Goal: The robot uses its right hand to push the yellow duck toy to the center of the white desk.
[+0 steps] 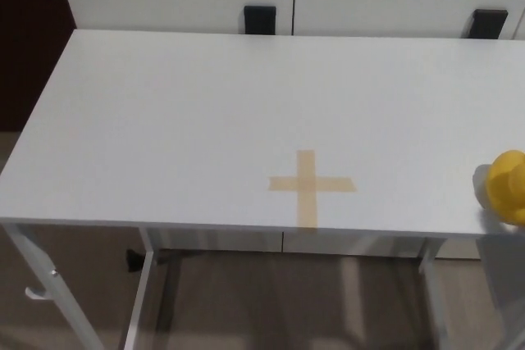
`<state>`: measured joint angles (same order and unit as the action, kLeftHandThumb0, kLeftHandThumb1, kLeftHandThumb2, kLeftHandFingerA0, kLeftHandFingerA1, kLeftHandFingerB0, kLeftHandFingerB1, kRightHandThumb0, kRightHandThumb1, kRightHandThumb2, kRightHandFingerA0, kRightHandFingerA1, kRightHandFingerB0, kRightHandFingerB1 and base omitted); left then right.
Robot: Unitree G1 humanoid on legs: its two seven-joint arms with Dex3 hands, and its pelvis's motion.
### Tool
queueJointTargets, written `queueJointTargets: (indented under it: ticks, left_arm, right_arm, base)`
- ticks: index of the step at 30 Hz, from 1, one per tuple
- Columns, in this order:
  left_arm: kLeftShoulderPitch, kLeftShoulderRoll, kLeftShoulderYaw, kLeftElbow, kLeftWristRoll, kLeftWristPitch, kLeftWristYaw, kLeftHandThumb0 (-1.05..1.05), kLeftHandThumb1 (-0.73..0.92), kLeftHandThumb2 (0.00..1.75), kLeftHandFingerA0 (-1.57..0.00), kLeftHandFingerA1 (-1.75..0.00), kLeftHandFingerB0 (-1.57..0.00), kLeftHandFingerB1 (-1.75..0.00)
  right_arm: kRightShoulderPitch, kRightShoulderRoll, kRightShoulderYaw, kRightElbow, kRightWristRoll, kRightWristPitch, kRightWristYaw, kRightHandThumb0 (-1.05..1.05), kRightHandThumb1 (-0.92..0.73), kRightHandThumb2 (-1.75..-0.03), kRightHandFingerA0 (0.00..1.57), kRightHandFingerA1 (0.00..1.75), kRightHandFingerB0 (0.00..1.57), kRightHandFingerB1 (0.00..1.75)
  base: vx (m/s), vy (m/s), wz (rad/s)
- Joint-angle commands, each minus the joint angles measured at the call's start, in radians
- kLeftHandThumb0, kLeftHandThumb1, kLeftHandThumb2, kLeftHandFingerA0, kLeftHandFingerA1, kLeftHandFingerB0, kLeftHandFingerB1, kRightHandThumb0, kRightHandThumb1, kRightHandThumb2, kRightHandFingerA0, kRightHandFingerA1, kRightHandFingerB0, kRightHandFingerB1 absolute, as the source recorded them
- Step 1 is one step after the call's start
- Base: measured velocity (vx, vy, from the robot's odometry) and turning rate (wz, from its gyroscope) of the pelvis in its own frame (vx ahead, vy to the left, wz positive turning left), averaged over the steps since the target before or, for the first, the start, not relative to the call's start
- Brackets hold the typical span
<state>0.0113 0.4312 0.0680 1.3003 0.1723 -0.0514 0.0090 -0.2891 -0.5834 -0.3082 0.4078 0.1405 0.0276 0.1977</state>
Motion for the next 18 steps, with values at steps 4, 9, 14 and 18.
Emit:
queueJointTargets:
  ticks: [4,9,14,18]
  left_arm:
    - [0.001,0.006,-0.008,0.003,0.001,-0.024,0.007,-0.15,0.65,0.70,-0.87,-0.70,-0.82,-0.56]
    - [0.009,0.007,-0.024,-0.004,0.011,-0.026,-0.001,-0.15,0.67,0.70,-0.85,-0.65,-0.77,-0.57]
    - [0.013,0.006,-0.029,-0.007,0.007,-0.028,-0.001,-0.15,0.66,0.70,-0.86,-0.69,-0.79,-0.58]
    - [0.013,0.004,-0.023,-0.008,-0.002,-0.030,0.003,-0.13,0.66,0.73,-0.85,-0.68,-0.80,-0.59]
  right_arm:
    - [-0.035,0.056,0.080,0.121,-0.083,-0.048,-0.040,-0.77,-0.79,-1.21,0.03,0.48,0.04,0.39]
    - [-0.068,0.082,0.128,0.175,-0.098,-0.030,-0.022,-0.91,-0.84,-1.21,0.01,0.45,0.11,0.36]
    - [-0.078,0.105,0.153,0.192,-0.104,-0.038,-0.023,-0.89,-0.86,-1.19,0.02,0.47,0.10,0.38]
    - [-0.091,0.130,0.186,0.218,-0.132,-0.037,-0.039,-0.87,-0.85,-1.21,0.05,0.50,0.05,0.44]
  base:
    - [0.00,0.000,0.00]
    - [0.00,0.000,0.00]
    - [0.00,0.000,0.00]
    - [0.00,0.000,0.00]
